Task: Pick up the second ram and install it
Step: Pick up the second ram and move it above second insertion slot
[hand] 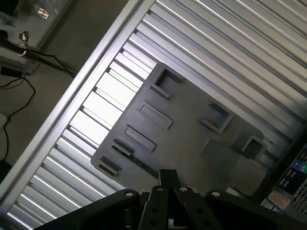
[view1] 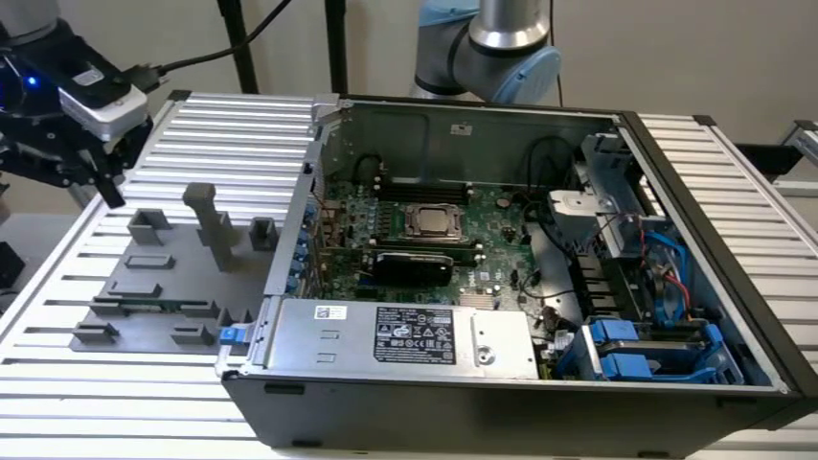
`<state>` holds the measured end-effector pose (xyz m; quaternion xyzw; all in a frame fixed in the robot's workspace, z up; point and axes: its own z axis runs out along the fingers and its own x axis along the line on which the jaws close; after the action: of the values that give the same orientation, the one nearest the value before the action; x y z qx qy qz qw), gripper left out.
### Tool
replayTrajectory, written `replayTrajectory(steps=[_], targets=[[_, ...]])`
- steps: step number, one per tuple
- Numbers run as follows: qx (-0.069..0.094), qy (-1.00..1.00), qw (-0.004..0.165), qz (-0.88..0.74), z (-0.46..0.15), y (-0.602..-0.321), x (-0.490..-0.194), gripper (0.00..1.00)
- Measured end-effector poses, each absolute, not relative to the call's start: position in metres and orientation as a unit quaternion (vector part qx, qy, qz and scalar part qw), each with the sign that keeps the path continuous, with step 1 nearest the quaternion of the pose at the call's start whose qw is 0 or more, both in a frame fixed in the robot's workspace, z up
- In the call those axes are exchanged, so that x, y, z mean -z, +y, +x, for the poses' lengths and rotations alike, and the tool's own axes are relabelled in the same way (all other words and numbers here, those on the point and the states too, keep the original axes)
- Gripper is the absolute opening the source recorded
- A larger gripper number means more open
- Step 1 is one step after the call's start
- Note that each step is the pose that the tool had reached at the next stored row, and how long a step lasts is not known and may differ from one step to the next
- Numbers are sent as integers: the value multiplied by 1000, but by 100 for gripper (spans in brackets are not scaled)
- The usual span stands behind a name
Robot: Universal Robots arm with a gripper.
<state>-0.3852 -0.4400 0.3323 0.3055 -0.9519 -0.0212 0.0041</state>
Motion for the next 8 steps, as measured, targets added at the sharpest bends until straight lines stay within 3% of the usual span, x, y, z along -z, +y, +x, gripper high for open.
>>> replayTrajectory(steps=[8], targets=[[21, -927, 6, 373, -385, -440, -328, 0]])
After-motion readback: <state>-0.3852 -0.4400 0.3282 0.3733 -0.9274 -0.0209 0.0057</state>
